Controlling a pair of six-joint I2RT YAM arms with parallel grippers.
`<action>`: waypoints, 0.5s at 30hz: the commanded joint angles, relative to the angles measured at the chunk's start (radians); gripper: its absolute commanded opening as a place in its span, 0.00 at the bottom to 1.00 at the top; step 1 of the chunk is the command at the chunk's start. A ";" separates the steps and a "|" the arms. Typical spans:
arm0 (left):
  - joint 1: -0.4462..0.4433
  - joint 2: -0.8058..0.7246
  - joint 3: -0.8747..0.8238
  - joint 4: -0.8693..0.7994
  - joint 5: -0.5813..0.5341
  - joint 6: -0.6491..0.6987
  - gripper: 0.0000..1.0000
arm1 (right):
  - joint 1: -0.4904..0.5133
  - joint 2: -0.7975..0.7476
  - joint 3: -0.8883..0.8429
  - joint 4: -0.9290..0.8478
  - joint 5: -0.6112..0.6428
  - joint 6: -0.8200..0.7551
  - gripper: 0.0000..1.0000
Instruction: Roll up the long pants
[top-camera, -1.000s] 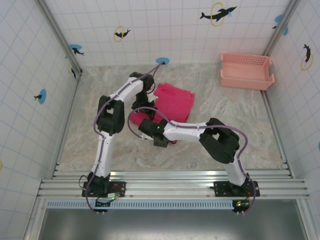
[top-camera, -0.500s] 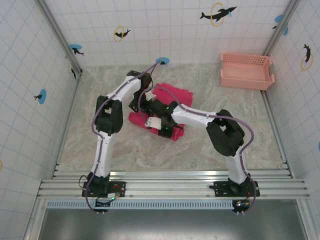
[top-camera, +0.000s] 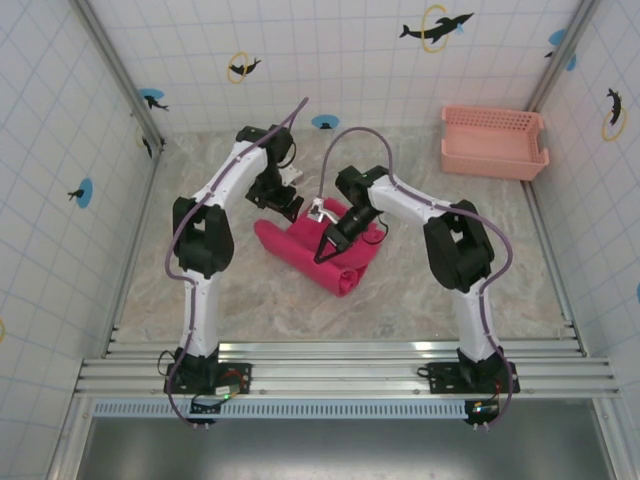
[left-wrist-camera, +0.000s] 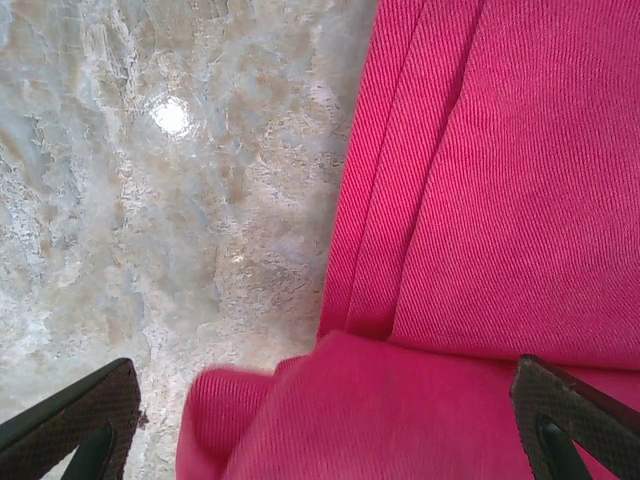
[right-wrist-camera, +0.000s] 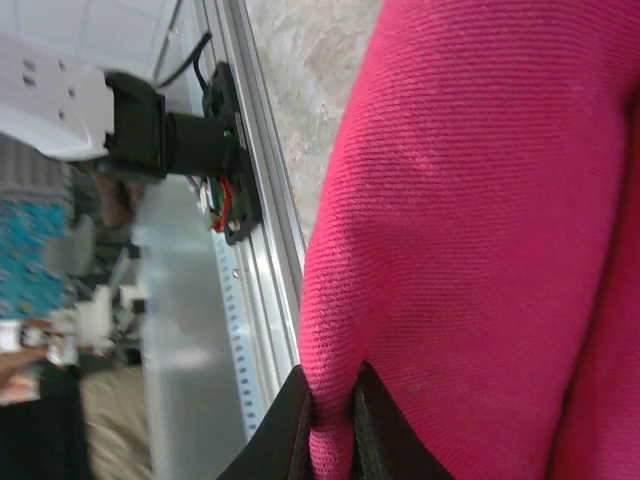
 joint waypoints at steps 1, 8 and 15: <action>-0.001 -0.028 0.018 -0.038 -0.025 -0.022 0.97 | -0.082 0.015 -0.023 0.016 -0.086 0.071 0.13; -0.020 -0.020 0.031 -0.050 -0.011 -0.031 0.97 | -0.160 0.084 -0.060 0.036 0.111 0.104 0.16; -0.091 0.025 0.032 -0.027 0.056 -0.054 0.97 | -0.158 0.156 -0.081 0.044 0.295 0.126 0.18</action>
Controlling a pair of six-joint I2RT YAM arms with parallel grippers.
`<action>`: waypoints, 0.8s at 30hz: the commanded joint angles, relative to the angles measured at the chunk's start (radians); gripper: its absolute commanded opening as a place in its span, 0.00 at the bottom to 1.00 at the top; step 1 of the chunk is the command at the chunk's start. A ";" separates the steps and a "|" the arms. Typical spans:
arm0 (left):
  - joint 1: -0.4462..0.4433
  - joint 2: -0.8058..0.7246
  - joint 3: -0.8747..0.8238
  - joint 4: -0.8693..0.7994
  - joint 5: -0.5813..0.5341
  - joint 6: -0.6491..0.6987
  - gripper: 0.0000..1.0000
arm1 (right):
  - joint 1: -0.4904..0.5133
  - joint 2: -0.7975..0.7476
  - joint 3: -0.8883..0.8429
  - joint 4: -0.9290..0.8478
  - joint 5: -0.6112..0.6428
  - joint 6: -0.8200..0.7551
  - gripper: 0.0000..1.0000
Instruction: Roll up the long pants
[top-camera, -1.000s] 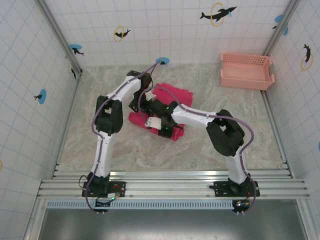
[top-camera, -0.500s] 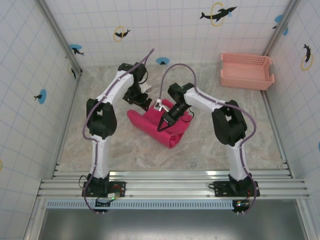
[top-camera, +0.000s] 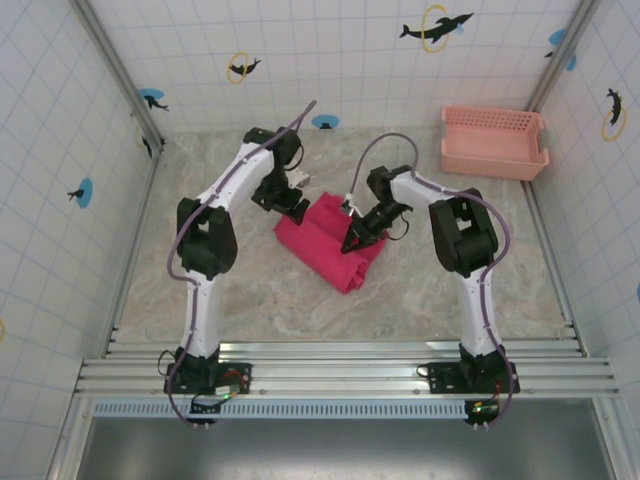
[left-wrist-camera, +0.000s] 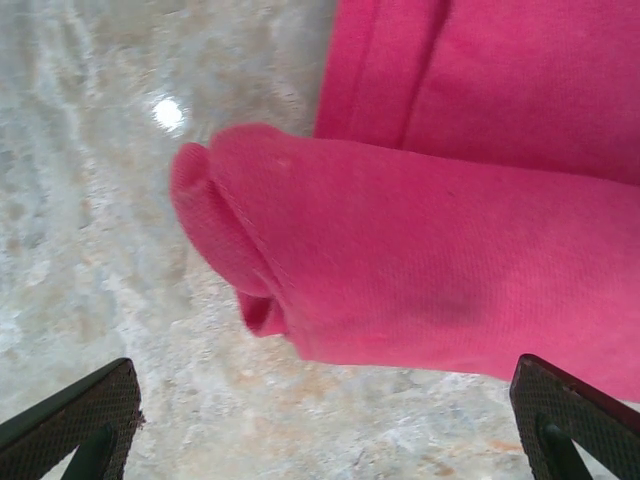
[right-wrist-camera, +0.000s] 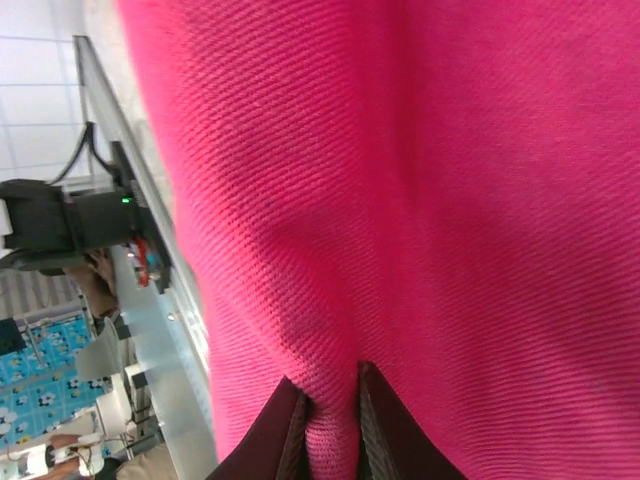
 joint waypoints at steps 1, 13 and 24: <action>-0.045 0.039 0.036 -0.015 0.051 -0.030 0.97 | 0.010 0.048 -0.030 -0.002 0.190 0.021 0.18; -0.102 0.273 0.103 0.005 0.090 -0.083 0.97 | 0.057 -0.221 -0.048 0.022 0.686 -0.008 0.43; -0.102 0.292 0.108 0.009 0.094 -0.090 0.97 | 0.435 -0.500 -0.269 0.138 0.970 0.004 0.50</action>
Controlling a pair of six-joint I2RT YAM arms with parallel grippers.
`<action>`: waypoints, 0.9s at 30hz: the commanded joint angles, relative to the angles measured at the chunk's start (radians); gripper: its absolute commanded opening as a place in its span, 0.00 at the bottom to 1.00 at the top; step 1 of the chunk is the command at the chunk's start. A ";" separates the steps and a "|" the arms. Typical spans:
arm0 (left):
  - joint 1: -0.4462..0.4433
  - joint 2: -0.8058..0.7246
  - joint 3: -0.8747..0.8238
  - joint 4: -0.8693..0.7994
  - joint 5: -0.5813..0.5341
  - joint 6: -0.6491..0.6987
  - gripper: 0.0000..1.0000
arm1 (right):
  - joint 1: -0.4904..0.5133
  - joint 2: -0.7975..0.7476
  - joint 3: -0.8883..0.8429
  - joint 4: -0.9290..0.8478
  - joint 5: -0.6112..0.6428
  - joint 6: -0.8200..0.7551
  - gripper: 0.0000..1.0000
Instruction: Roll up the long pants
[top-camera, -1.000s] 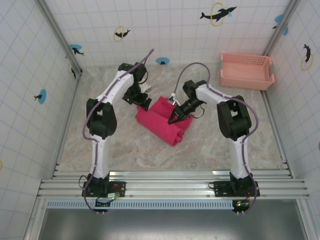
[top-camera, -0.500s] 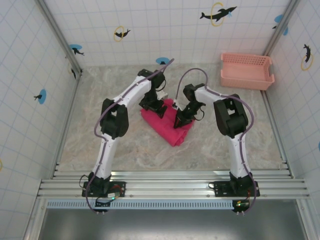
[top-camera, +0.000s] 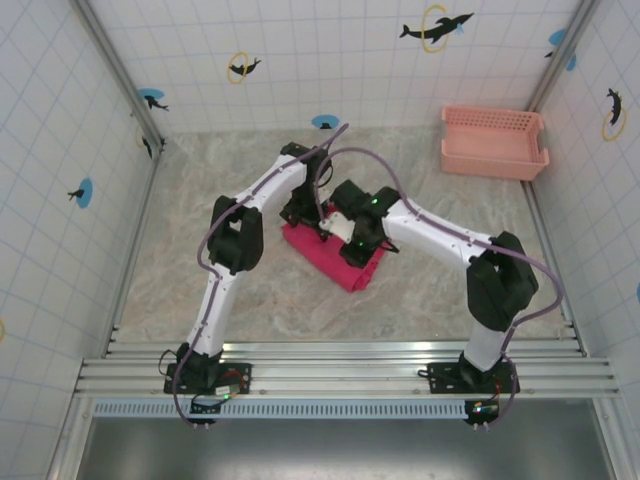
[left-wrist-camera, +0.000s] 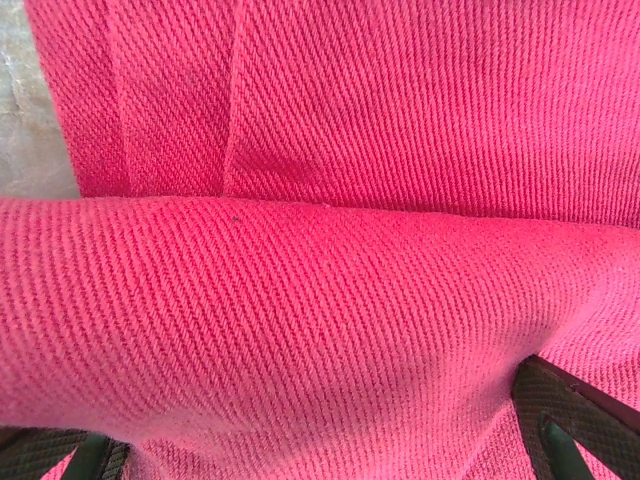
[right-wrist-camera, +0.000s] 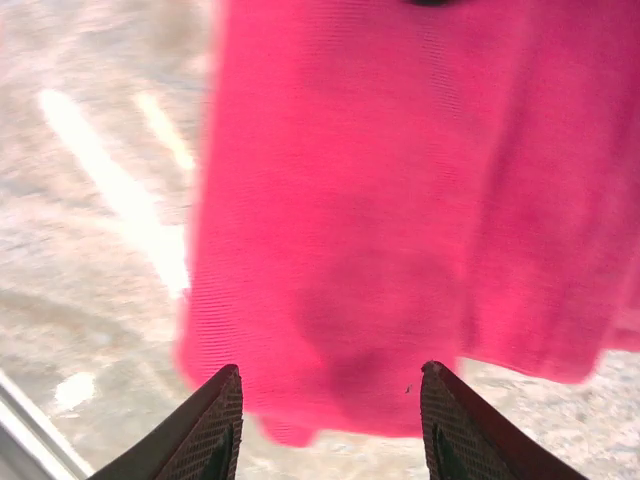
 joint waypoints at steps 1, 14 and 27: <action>-0.003 0.071 -0.016 0.020 0.014 -0.019 0.97 | 0.072 -0.007 -0.042 0.046 0.127 0.044 0.50; 0.000 0.043 -0.050 0.017 0.005 -0.001 0.97 | 0.187 0.194 -0.040 0.135 0.210 0.055 0.57; 0.001 0.037 -0.068 0.014 0.004 0.017 0.97 | 0.171 0.330 -0.027 0.185 0.551 -0.087 0.45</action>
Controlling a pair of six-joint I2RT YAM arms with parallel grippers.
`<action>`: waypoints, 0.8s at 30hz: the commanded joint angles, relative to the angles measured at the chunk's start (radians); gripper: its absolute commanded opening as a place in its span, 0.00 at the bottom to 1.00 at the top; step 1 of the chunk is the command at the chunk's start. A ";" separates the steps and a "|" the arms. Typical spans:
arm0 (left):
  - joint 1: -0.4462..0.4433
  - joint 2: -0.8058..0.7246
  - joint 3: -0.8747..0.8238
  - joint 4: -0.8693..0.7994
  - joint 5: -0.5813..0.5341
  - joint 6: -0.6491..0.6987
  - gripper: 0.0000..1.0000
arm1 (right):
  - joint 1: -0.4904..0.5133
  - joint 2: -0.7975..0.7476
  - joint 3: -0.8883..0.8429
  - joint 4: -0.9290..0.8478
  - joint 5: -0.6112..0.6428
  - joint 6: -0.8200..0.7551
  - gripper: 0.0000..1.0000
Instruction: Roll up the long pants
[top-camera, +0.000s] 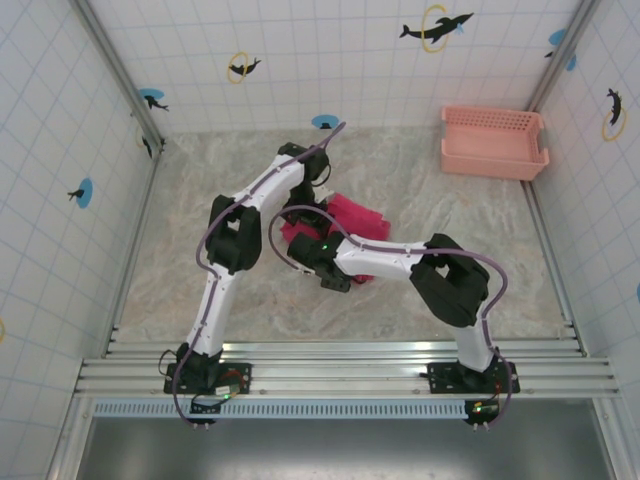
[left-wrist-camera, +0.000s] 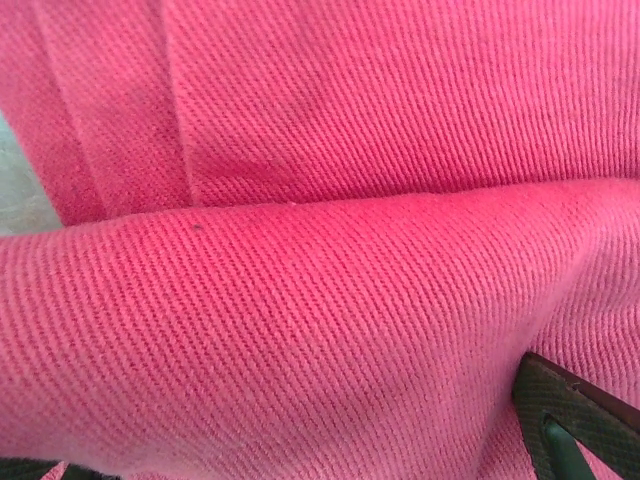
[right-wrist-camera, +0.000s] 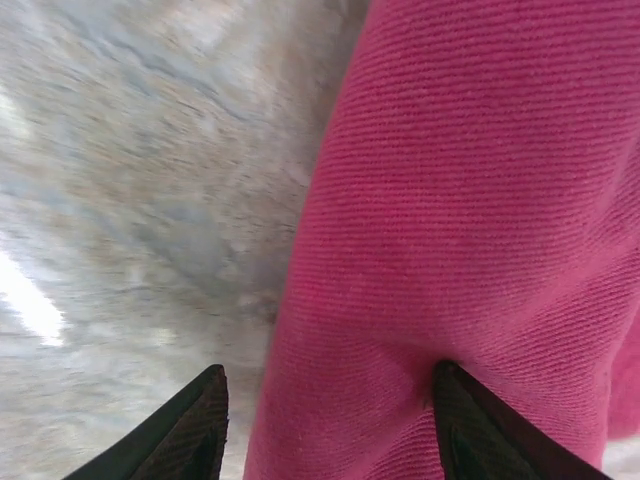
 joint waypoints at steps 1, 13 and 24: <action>-0.009 0.046 -0.046 -0.018 -0.009 0.019 0.97 | -0.046 0.095 0.006 0.035 0.072 -0.041 0.39; 0.028 -0.023 -0.035 -0.036 -0.034 0.008 0.97 | -0.168 -0.025 0.053 -0.089 -0.613 -0.168 0.00; 0.100 -0.197 0.001 -0.083 -0.141 -0.001 0.97 | -0.364 -0.031 0.180 -0.241 -1.448 -0.041 0.00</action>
